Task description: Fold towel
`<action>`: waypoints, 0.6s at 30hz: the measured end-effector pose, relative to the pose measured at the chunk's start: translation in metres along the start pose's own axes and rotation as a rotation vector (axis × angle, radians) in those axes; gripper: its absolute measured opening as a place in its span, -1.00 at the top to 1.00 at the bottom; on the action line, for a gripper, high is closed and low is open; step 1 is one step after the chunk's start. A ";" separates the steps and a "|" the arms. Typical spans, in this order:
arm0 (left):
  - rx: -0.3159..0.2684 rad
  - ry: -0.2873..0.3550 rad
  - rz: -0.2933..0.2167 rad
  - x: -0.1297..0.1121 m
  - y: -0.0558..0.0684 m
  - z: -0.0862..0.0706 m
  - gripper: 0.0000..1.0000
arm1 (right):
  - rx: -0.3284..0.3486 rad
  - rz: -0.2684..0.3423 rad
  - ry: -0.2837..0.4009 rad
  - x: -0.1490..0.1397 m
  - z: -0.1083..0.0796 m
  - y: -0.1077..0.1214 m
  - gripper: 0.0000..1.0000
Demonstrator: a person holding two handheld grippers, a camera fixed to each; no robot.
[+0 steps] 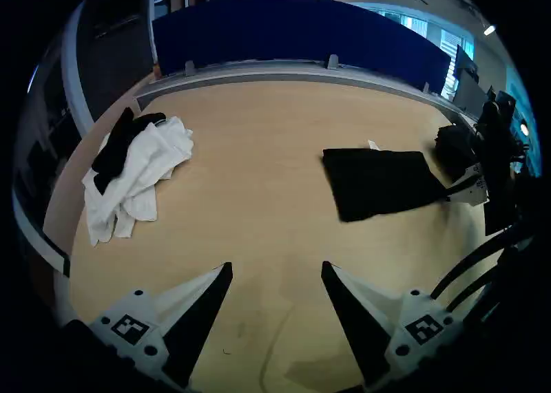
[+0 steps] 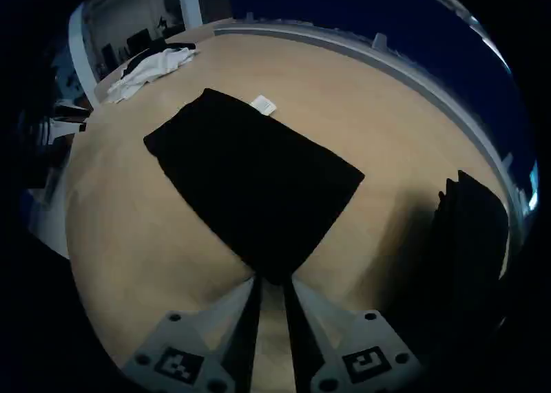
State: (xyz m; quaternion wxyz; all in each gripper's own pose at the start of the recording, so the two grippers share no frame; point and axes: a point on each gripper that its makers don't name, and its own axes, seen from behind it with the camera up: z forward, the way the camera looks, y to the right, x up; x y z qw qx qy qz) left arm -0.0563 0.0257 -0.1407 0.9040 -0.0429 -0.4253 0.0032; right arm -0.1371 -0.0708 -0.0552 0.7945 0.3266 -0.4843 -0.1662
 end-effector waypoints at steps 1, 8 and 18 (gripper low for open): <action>-0.001 0.000 0.000 0.000 0.000 0.000 -0.92 | 0.002 0.003 0.000 0.000 0.000 0.000 0.68; -0.005 -0.001 -0.001 -0.003 0.001 0.000 -0.92 | 0.028 0.019 0.008 0.000 -0.003 -0.006 0.82; -0.010 0.001 -0.003 -0.003 0.002 -0.002 -0.92 | 0.015 0.028 0.036 0.010 -0.007 -0.004 0.87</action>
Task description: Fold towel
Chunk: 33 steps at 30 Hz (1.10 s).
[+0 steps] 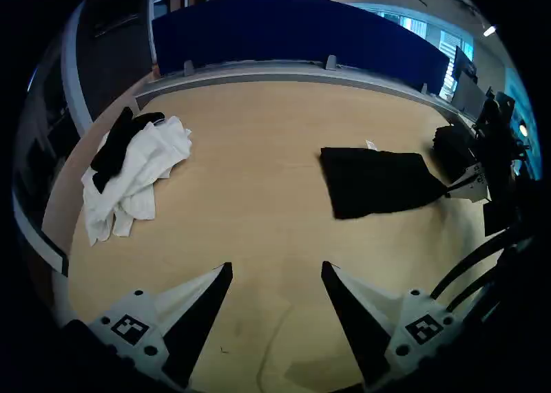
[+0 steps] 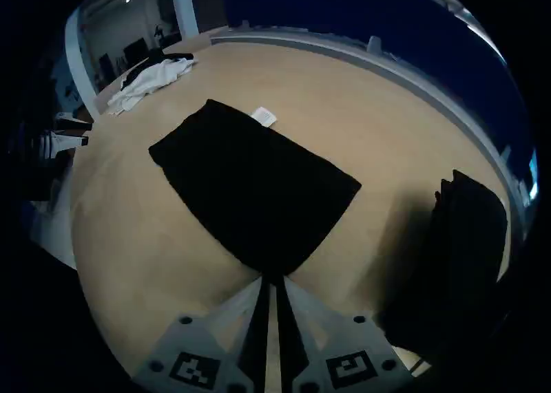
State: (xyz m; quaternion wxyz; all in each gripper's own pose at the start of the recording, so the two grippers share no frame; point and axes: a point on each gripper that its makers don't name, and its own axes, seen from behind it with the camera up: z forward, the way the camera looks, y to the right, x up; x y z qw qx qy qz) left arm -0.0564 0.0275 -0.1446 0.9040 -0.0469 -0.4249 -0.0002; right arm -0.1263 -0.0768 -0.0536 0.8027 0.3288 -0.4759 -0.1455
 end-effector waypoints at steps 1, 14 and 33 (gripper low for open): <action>0.000 0.000 0.001 0.000 0.000 0.000 -0.92 | -0.002 -0.003 0.003 0.002 -0.001 0.000 0.87; -0.004 0.017 -0.015 0.004 -0.002 -0.004 -0.92 | -0.025 -0.072 0.111 0.070 -0.027 -0.002 0.87; -0.023 0.039 -0.034 0.006 0.005 -0.011 -0.92 | -0.009 -0.197 0.156 0.145 -0.030 -0.018 0.87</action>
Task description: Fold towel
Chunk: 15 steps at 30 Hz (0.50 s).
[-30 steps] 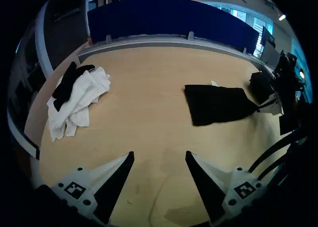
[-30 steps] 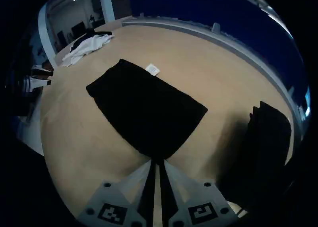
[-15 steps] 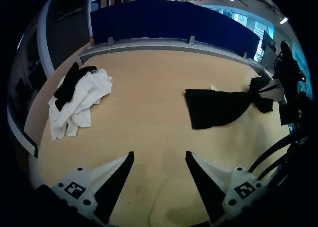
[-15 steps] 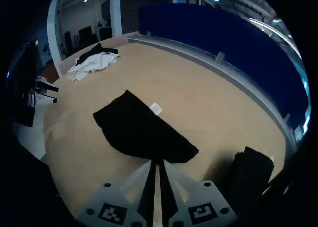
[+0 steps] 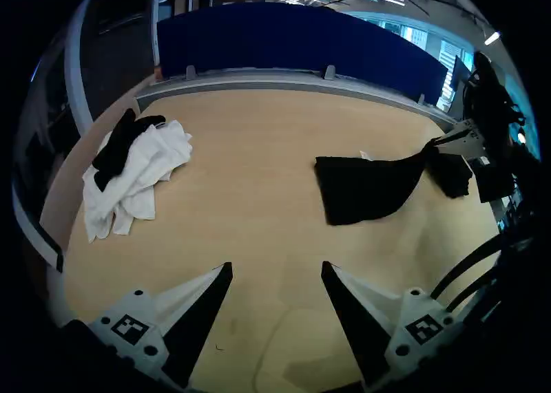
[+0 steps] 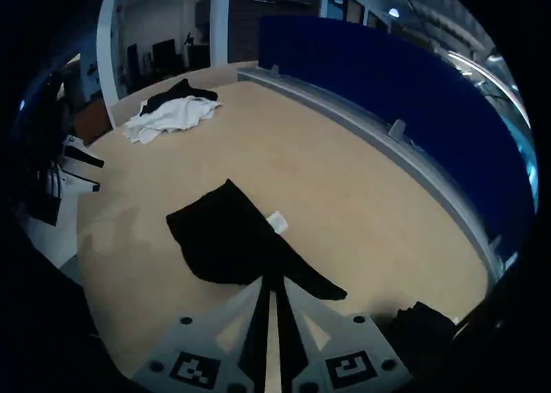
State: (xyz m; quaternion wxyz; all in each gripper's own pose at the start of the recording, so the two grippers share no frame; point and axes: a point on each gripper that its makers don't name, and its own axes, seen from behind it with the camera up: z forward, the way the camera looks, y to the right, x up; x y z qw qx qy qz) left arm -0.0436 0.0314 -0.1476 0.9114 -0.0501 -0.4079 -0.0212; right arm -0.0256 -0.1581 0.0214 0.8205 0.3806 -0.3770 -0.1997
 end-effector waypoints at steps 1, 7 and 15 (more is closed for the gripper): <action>0.000 0.001 -0.001 0.000 0.000 -0.001 -0.92 | 0.003 -0.003 0.002 0.003 0.001 -0.001 0.87; 0.002 0.007 -0.010 0.001 -0.003 -0.005 -0.92 | 0.034 -0.039 0.019 0.027 0.014 -0.015 0.88; 0.017 0.023 -0.042 0.002 -0.011 -0.007 -0.92 | 0.113 -0.115 0.033 0.062 0.047 -0.056 0.88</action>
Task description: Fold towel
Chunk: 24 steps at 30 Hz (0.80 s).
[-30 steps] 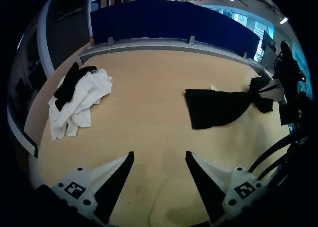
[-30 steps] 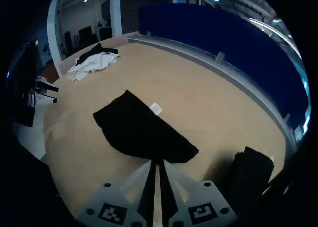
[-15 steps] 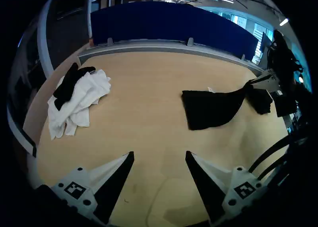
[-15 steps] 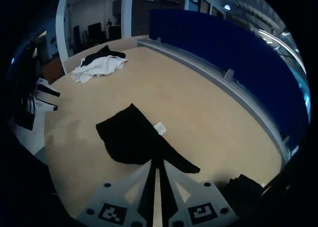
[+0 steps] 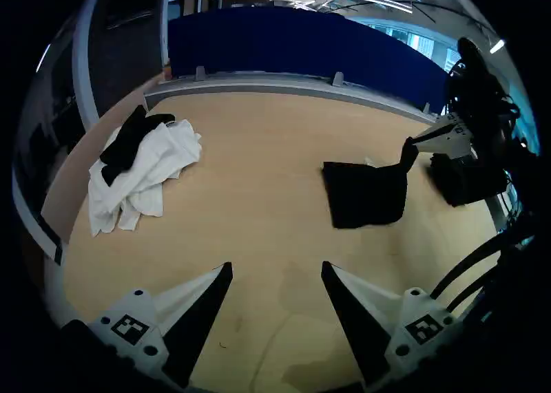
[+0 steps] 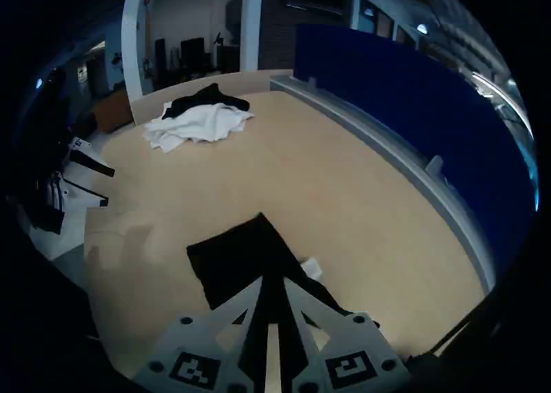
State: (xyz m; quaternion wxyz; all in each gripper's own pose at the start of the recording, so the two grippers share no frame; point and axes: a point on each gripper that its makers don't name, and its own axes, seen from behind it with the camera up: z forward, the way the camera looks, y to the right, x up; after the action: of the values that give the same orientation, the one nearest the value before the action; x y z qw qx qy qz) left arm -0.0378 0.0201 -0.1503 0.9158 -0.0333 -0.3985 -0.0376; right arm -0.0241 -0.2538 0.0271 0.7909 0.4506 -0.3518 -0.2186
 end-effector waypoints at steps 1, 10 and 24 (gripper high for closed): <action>0.003 0.003 -0.003 0.000 -0.002 -0.001 -0.92 | 0.013 -0.007 -0.001 0.003 0.007 -0.006 0.88; 0.041 0.022 -0.037 -0.001 -0.019 -0.009 -0.92 | 0.163 -0.019 -0.050 0.000 0.081 -0.077 0.88; 0.051 0.015 -0.069 -0.009 -0.031 -0.012 -0.92 | 0.227 0.048 -0.115 -0.022 0.117 -0.105 0.88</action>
State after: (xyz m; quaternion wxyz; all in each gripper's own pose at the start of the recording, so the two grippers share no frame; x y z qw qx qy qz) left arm -0.0381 -0.0111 -0.1643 0.9175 0.0042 -0.3934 -0.0591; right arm -0.1298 -0.3568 -0.0313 0.7184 0.5153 -0.4295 -0.1841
